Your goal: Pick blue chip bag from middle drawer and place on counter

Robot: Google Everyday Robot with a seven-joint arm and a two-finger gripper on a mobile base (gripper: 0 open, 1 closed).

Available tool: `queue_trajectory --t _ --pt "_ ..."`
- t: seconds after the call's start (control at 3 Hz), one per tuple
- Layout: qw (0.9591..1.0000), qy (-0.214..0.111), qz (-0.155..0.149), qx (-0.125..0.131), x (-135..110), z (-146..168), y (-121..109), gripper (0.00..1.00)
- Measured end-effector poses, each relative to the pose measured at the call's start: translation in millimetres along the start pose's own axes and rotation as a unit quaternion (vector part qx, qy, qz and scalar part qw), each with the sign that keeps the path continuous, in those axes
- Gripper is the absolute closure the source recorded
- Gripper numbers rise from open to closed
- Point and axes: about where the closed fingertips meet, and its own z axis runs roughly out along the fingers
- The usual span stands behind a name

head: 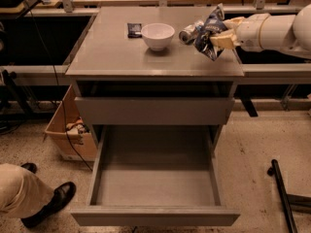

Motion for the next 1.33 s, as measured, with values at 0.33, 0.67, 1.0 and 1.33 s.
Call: queue_trajectory --t 0.33,0.67,1.0,1.33 --pt "0.9996 0.005 0.023 -0.013 20 21 1 0.82" --pt "0.9989 0.002 0.03 -0.037 21 40 13 0.58" --pt "0.9978 -0.001 0.029 -0.059 15 52 24 0.35" --pt "0.9968 -0.007 0.026 -0.076 7 59 33 0.12"
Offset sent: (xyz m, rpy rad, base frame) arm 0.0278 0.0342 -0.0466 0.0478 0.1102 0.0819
